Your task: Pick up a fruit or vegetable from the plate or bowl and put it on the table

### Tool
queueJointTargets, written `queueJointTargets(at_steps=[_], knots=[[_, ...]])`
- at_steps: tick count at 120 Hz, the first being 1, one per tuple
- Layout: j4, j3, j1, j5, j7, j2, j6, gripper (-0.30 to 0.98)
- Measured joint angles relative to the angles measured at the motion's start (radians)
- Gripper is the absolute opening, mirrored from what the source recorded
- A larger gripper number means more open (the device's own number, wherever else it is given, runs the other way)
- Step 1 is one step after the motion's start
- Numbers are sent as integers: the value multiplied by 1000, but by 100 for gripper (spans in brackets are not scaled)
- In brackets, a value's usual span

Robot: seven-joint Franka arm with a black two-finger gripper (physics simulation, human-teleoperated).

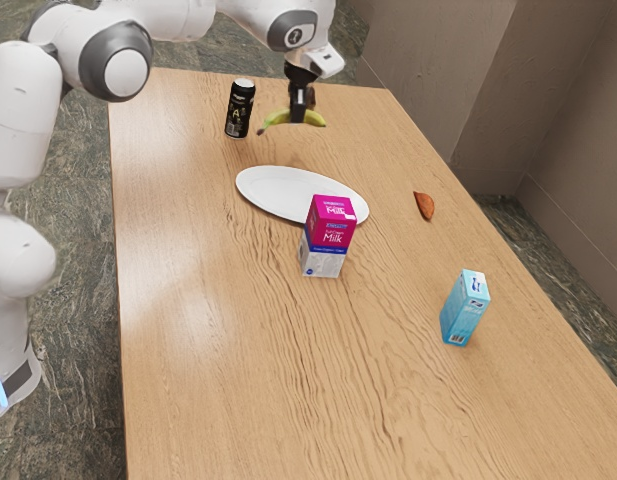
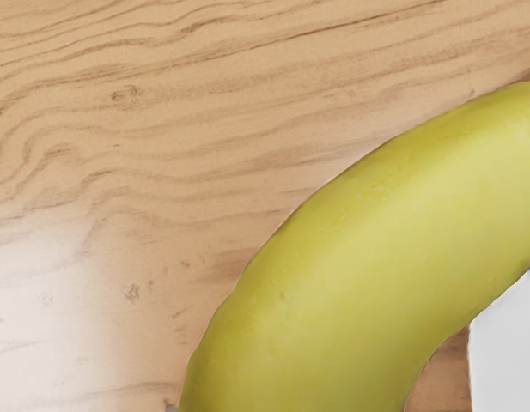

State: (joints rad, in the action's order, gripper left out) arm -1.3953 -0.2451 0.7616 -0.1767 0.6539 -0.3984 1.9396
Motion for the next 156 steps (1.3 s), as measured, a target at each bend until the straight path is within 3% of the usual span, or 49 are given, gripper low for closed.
queueJointTargets(at_steps=[26, 45, 62, 68, 72, 76, 80, 87, 96, 102, 119, 130, 138, 145, 156], knots=[[1, 81, -22, 46, -9, -65, 74, 19], [1, 90, -39, 54, -8, -67, 95, 49], [1, 86, -34, 58, -6, -56, 102, 60], [-33, 102, -63, 66, -6, 38, 91, 62], [-84, 148, -141, 78, -8, 149, 66, 63], [-111, 272, -317, 92, -14, 259, 12, 63], [-80, 354, -479, 113, -21, 325, -70, 64], [28, 417, -700, 140, -37, 398, -225, 65], [66, 693, -1239, 71, -94, 480, -368, 65], [76, 770, -1388, 36, -134, 496, -439, 65], [191, 878, -1360, -60, -228, 510, -580, 66], [221, 954, -1328, -103, -262, 479, -595, 66], [181, 999, -1332, -79, -282, 455, -586, 66], [141, 1070, -1358, -19, -298, 442, -575, 66], [89, 1116, -1286, 72, -320, 391, -554, 66]])
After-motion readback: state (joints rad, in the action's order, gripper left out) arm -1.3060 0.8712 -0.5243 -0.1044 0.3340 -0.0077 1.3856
